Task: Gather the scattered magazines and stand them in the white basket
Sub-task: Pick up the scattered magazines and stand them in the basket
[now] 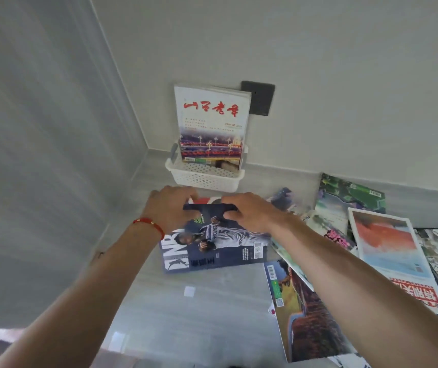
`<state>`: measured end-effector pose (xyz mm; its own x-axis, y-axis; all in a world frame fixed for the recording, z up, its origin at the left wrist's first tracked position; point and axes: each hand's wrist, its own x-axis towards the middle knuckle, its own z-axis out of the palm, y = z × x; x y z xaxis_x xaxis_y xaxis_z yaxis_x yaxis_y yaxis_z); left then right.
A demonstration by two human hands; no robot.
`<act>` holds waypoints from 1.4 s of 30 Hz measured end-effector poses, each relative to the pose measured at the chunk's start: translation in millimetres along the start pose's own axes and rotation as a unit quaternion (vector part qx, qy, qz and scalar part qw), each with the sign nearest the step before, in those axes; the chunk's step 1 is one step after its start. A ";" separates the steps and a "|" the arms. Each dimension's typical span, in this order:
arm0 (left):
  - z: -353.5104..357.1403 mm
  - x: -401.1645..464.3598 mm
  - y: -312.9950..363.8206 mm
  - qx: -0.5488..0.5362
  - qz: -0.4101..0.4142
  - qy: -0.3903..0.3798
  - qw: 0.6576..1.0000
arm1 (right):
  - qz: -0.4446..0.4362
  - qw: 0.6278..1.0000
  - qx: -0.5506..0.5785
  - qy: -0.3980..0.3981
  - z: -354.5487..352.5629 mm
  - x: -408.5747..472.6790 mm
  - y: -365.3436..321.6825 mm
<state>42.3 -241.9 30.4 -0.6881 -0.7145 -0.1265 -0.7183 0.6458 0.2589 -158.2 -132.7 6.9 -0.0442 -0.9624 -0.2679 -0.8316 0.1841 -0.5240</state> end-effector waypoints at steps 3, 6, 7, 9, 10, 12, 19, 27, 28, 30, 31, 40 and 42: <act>31.7 -33.4 -41.5 -0.095 -0.092 0.232 0.964 | 0.015 0.999 0.044 -0.002 -5.7 9.5 -2.2; 72.9 -60.6 -66.5 -0.335 -0.340 0.229 0.848 | 0.034 0.991 0.132 -0.001 -18.9 10.9 5.7; 85.8 -65.1 -65.5 -0.437 -0.409 0.167 0.784 | 0.040 0.985 0.166 -0.002 -24.2 9.5 9.5; 103.9 -68.7 -50.2 -0.621 -0.444 0.029 0.645 | 0.047 0.969 0.241 -0.008 -31.5 7.0 16.6; 110.0 -67.2 -40.3 -0.674 -0.425 -0.022 0.604 | 0.045 0.958 0.284 -0.017 -33.6 5.7 19.1; 116.3 -58.8 -18.5 -0.732 -0.367 -0.077 0.569 | 0.035 0.923 0.380 -0.035 -34.7 3.9 21.9; 82.5 -32.2 7.2 -0.846 -0.213 0.013 0.489 | 0.122 0.833 0.539 -0.001 -38.1 -10.1 50.9; 0.2 10.9 -4.9 -0.697 -0.013 -0.043 0.716 | 0.155 0.832 0.528 0.067 -12.0 -2.1 43.4; -9.3 20.6 -9.2 -0.669 0.011 -0.050 0.742 | 0.136 0.802 0.578 0.068 -14.2 2.4 39.1; -31.1 42.0 -19.5 -0.629 0.042 -0.045 0.775 | 0.119 0.794 0.585 0.116 -24.9 11.0 31.7; -42.4 52.8 -24.6 -0.616 0.051 -0.034 0.785 | 0.121 0.800 0.564 0.164 -32.4 15.5 28.3; -84.9 158.6 -47.1 -0.469 -0.017 0.206 0.859 | 0.099 0.839 0.314 0.434 -113.2 86.0 6.0; -81.4 179.5 -55.0 -0.414 -0.047 0.216 0.883 | 0.115 0.842 0.272 0.452 -116.8 103.0 8.9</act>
<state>-33.3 -427.6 71.4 -0.3986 -0.9054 0.1460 -0.3256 0.2885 0.9004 -234.8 -253.5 69.1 -0.7768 -0.6024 0.1838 -0.3783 0.2130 -0.9008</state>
